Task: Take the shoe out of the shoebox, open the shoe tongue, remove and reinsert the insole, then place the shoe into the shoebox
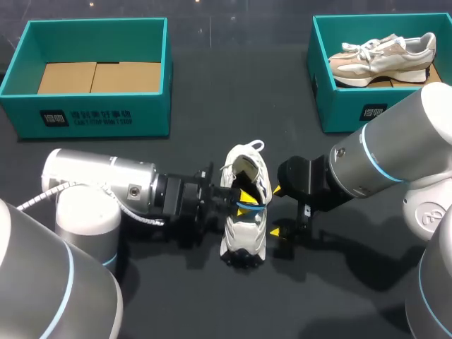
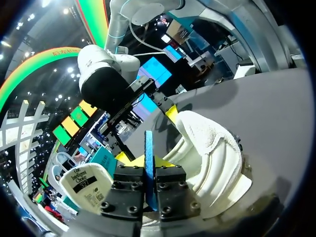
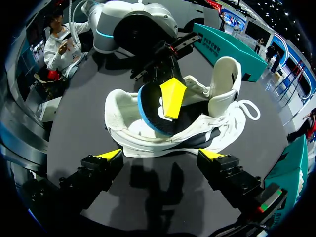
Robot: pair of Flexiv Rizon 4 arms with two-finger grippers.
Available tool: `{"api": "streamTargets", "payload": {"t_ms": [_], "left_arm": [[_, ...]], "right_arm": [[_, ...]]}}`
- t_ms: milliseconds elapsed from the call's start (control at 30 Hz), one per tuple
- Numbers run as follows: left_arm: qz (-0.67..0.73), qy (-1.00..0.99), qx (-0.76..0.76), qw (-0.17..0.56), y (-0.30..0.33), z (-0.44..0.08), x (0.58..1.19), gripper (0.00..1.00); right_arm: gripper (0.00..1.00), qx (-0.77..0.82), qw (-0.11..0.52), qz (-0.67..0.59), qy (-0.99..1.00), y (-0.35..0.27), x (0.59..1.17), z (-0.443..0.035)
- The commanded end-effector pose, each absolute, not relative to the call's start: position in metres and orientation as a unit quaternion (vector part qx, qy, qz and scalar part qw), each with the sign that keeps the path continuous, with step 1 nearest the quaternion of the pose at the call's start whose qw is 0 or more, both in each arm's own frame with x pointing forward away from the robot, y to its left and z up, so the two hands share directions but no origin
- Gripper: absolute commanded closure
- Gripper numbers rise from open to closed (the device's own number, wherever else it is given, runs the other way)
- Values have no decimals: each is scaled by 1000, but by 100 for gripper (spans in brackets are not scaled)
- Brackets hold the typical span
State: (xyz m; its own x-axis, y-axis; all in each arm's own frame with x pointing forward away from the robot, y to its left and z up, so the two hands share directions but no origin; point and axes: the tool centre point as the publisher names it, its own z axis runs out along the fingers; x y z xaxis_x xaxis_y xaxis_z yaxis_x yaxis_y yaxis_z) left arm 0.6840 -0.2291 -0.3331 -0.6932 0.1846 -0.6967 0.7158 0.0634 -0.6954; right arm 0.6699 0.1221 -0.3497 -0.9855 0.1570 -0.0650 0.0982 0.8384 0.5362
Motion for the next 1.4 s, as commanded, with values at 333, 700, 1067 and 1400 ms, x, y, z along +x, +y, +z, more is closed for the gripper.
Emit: {"api": "streamTargets", "payload": {"t_ms": [333, 700, 1067, 1400], "left_arm": [[-643, 674, 310, 190, -220, -311, 663, 60], [-609, 688, 347, 190, -230, -328, 667, 100], [-592, 706, 341, 186, -225, -333, 679, 100], [-602, 708, 337, 150, -217, -312, 661, 63]], "right_arm": [[0, 67, 54, 276, 957, 122, 668, -350], [0, 67, 54, 276, 957, 122, 668, -350], [0, 67, 54, 276, 957, 122, 668, -350], [0, 67, 54, 276, 957, 122, 668, -350]]}}
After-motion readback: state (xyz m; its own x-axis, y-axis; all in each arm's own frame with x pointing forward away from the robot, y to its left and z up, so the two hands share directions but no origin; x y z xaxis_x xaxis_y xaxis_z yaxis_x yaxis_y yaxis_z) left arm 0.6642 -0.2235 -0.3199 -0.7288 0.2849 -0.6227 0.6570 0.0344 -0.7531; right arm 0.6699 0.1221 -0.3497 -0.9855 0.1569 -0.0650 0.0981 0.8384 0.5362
